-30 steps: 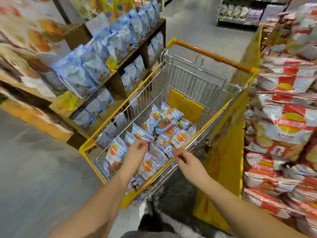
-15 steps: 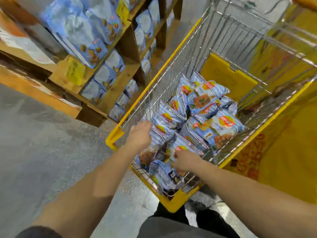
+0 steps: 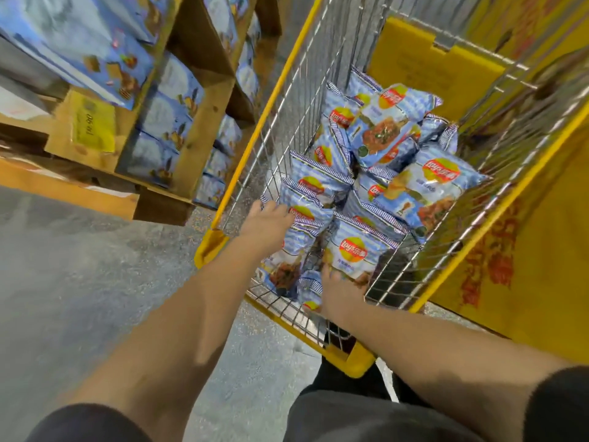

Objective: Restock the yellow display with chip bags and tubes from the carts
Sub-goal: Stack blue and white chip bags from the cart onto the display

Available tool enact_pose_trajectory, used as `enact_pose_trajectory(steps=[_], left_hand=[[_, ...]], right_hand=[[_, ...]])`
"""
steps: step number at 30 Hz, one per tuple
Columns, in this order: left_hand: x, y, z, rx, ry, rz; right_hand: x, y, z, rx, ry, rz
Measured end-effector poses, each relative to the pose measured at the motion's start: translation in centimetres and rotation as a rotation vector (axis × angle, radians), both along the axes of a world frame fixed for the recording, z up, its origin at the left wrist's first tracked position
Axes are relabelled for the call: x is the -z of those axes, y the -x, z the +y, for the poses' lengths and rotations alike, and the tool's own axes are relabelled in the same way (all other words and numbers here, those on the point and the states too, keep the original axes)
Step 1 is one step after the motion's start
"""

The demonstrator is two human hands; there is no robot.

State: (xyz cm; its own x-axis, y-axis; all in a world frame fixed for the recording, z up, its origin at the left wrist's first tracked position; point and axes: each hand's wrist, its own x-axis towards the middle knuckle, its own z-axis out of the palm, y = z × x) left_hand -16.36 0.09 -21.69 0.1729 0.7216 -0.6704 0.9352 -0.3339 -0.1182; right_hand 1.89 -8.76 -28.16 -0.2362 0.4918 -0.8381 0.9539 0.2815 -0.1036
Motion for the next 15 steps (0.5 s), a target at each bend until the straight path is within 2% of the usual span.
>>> enact_pose_trajectory(steps=[4,8,15], left_hand=[[-1.1,0.6,0.4,0.107,-0.051,0.039],[-4.4,0.4,1.3,0.154,-0.071,-0.022],[-17.5,-6.4,3.8,0.328,-0.309,0.083]], right_hand=[[-1.8,-0.8,2.4,0.057,0.028,0.072],[-6.3,-2.7,5.2,0.128,0.049,0.15],[-19.9,-10.0,9.5,-0.006,-0.19,0.294]])
